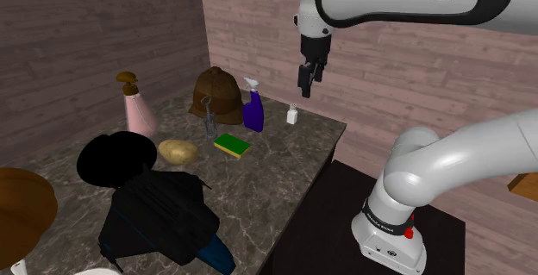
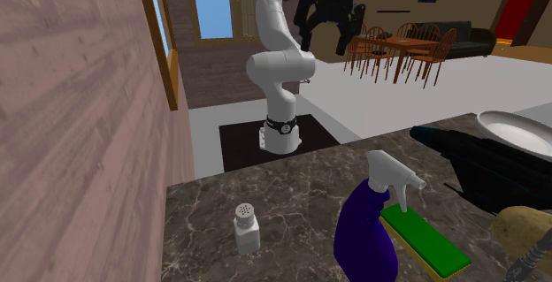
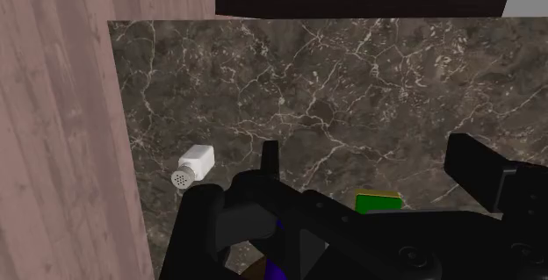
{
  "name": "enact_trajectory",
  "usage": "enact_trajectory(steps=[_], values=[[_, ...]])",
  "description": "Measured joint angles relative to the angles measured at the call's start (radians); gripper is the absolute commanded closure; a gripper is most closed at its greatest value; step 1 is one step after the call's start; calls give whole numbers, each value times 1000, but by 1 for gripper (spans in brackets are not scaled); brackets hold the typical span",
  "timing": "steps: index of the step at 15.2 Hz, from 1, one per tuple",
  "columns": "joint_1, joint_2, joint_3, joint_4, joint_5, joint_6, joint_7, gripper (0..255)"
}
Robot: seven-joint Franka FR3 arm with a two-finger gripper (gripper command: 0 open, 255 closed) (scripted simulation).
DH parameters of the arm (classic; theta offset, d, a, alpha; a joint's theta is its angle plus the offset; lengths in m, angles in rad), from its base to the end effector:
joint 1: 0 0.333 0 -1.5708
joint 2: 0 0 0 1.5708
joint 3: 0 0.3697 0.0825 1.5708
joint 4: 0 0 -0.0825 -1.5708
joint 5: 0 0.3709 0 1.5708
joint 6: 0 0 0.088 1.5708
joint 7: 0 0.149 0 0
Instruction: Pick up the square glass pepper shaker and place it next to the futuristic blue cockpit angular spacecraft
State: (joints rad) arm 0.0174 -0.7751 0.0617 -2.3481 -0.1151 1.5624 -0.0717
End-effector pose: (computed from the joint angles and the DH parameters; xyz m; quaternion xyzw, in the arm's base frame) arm 0.2579 0.0097 0.5878 0.9947 0.0661 -0.0062 0.0790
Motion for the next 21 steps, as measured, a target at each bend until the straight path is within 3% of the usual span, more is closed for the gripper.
enact_trajectory(steps=[9,21], values=[[-40,202,-106,13,-42,148,-91,0],[-92,640,-249,197,-29,327,-258,0]])
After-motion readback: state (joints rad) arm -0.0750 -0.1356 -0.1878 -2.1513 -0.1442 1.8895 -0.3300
